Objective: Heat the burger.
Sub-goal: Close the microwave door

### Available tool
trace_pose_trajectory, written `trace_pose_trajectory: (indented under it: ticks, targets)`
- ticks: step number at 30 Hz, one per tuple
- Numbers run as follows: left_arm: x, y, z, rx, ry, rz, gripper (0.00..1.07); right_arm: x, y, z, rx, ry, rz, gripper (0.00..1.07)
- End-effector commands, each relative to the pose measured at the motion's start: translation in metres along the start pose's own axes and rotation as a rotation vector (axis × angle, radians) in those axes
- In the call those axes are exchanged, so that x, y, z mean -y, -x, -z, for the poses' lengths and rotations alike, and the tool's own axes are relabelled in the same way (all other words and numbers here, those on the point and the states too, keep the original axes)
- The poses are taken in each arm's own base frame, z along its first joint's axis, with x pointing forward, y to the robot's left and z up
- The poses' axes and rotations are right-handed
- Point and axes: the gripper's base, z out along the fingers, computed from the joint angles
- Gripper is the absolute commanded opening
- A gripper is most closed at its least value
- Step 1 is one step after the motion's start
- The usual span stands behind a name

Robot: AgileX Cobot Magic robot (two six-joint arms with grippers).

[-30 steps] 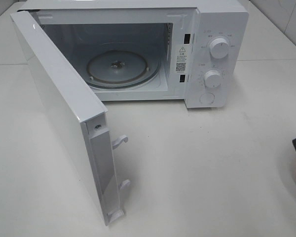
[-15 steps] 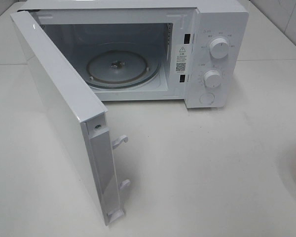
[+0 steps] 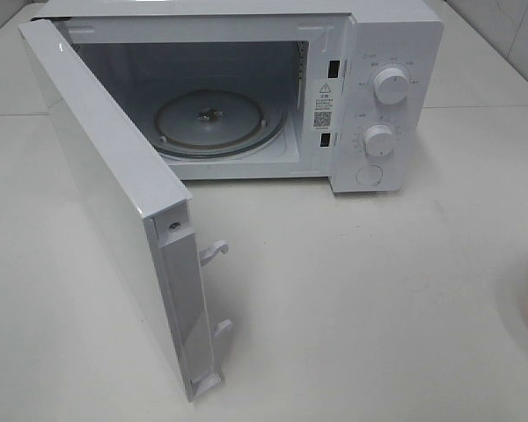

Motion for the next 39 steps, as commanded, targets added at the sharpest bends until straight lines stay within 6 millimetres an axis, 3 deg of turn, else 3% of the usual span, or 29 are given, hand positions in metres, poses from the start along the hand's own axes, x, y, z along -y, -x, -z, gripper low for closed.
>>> trace_pose_trajectory:
  ticks: [1, 8, 11, 24, 31, 39]
  targets:
    - [0.0002, 0.0004, 0.0021, 0.029, 0.002, 0.002, 0.98, -0.0016, -0.0052, 0.0043, 0.087, -0.017, 0.020, 0.73]
    - [0.0003, 0.0004, 0.0020, 0.028, 0.001, 0.003, 0.98, -0.0016, -0.0052, 0.0044, 0.089, -0.022, 0.014, 0.85]
    - [0.0003, 0.0004, 0.0020, 0.028, 0.001, 0.003, 0.98, -0.0016, -0.0052, 0.0044, 0.089, -0.022, 0.015, 0.82]
    - [0.0003, 0.0004, 0.0020, 0.028, 0.001, 0.003, 0.98, -0.0016, -0.0052, 0.0044, 0.089, -0.022, 0.015, 0.50]
    - [0.0003, 0.0004, 0.0020, 0.028, 0.001, 0.003, 0.98, -0.0016, -0.0052, 0.0044, 0.089, -0.022, 0.015, 0.44]
    - [0.0003, 0.0004, 0.0020, 0.028, 0.001, 0.003, 0.98, -0.0016, -0.0052, 0.0044, 0.089, -0.022, 0.015, 0.43]
